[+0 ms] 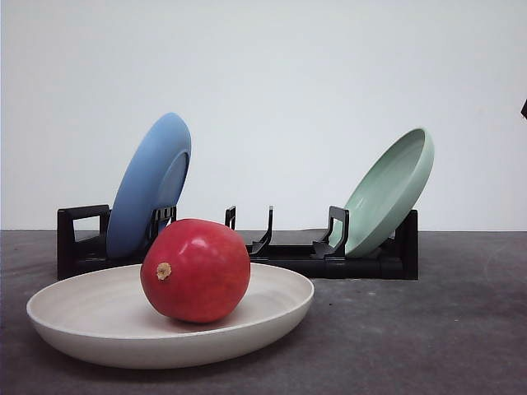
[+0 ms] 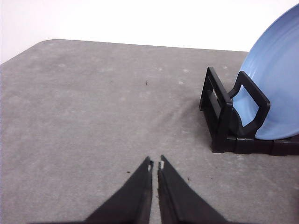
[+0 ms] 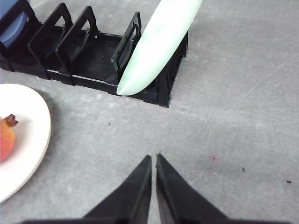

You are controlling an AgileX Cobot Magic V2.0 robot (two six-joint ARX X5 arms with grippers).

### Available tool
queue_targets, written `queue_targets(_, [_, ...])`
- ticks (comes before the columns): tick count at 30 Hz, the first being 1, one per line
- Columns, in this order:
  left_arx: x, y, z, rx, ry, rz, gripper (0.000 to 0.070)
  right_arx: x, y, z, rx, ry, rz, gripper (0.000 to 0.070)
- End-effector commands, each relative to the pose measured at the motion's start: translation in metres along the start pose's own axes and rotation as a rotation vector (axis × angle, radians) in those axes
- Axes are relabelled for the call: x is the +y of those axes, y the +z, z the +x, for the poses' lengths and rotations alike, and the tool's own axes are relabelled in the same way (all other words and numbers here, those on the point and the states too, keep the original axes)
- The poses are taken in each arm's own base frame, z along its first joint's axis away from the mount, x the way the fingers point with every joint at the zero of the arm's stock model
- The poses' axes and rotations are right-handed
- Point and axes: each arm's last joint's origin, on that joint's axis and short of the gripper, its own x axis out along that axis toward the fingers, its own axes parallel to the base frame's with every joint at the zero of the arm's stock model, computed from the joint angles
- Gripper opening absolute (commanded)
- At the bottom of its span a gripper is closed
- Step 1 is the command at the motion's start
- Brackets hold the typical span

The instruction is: Place pomegranate in white plate

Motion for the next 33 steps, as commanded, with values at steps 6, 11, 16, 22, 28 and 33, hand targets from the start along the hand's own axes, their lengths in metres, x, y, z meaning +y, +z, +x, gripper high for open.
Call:
queue_targets(6, [0.000,-0.004,0.001,0.010,0.005,-0.003,0.0000,0.000,0.001,0.001,-0.007,0.001,-0.009,0.0013])
queue_targets(11, [0.000,-0.004,0.001,0.010,0.005,-0.003,0.0000,0.000,0.001,0.001,-0.007,0.001,-0.008,0.0013])
queue_targets(16, [0.000,-0.004,0.001,0.010,0.005,-0.003,0.0000,0.000,0.001,0.000,-0.006,-0.004,-0.041,0.0013])
queue_targets(22, [0.000,-0.004,0.001,0.010,0.005,-0.003,0.0000,-0.009,-0.024,0.002,-0.126,-0.105,-0.087,0.0013])
queue_targets(28, [0.000,-0.004,0.001,0.010,0.005,-0.004,0.0000,-0.021,-0.077,0.011,-0.351,-0.181,-0.065,0.0013])
queue_targets(33, [0.000,-0.004,0.001,0.010,0.005,-0.003,0.0000,-0.029,-0.107,0.015,-0.440,-0.244,-0.054,0.0013])
